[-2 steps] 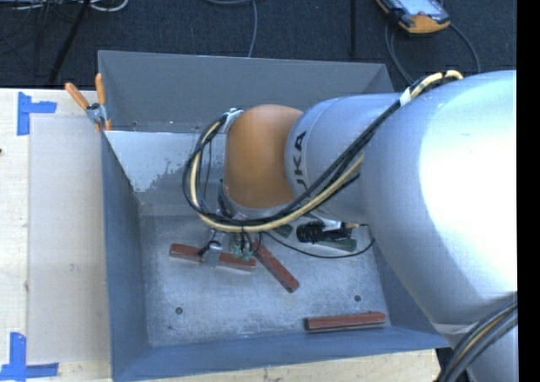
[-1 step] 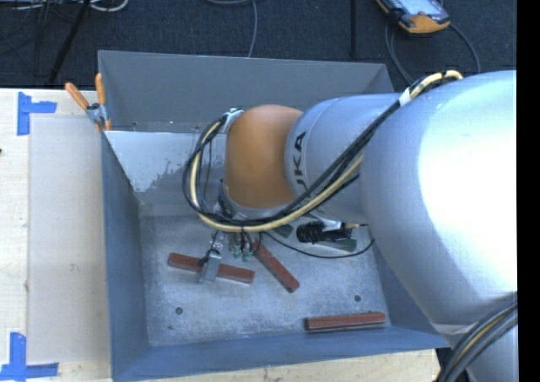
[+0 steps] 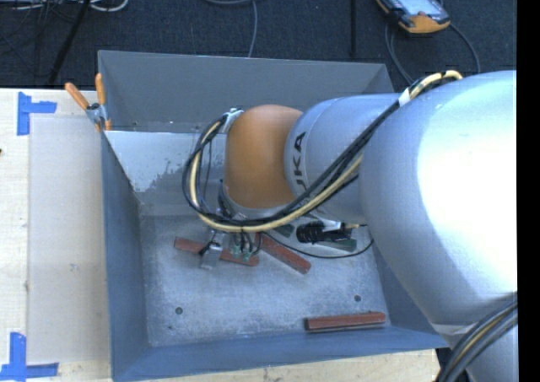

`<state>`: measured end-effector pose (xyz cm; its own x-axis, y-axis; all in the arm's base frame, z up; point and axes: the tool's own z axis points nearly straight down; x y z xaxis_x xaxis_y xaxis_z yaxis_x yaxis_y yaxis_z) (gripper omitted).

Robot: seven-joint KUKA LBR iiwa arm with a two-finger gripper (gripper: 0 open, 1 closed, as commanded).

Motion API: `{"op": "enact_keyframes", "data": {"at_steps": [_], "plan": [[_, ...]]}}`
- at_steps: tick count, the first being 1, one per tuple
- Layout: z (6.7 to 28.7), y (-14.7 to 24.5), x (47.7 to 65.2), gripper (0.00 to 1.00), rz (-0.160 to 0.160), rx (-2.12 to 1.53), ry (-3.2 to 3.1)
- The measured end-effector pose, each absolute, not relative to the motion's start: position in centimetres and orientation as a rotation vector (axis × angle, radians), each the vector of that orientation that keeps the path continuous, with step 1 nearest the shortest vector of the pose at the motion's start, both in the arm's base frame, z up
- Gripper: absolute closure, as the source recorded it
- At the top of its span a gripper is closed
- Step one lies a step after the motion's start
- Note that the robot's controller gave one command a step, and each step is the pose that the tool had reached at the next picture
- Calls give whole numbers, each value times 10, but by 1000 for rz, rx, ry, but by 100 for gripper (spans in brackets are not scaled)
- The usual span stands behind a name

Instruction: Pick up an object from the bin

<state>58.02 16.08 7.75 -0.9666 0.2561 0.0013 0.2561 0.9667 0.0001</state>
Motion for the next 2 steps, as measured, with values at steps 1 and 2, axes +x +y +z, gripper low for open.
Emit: {"op": "enact_keyframes", "data": {"at_steps": [1, 2], "plan": [[77, 161, 580, 100, 0, -406, -3114], [254, 169, 559, 100, -5, -450, -3116]]}}
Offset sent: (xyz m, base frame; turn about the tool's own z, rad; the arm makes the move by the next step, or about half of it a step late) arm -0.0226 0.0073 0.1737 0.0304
